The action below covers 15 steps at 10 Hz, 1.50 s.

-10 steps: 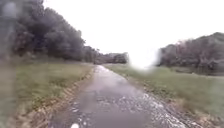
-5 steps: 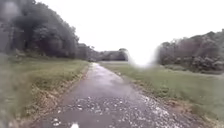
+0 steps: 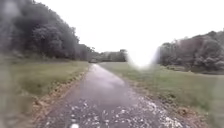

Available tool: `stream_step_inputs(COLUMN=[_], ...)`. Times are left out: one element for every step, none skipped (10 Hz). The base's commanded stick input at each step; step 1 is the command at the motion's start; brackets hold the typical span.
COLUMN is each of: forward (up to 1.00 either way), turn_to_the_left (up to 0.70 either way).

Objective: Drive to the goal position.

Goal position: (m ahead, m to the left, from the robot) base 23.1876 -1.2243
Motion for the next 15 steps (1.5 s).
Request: stream_step_inputs(forward=[0.5,0.5,0.5,0.5,0.5,0.5,0.5,0.5,0.5,0.5,0.5,0.5,0.5,0.5,0.5], turn_to_the_left=[0.0,0.0,0.31,0.5,0.5,0.5,0.0,0.0,0.0,0.0,0.0,0.0,0.0,0.0,0.0])
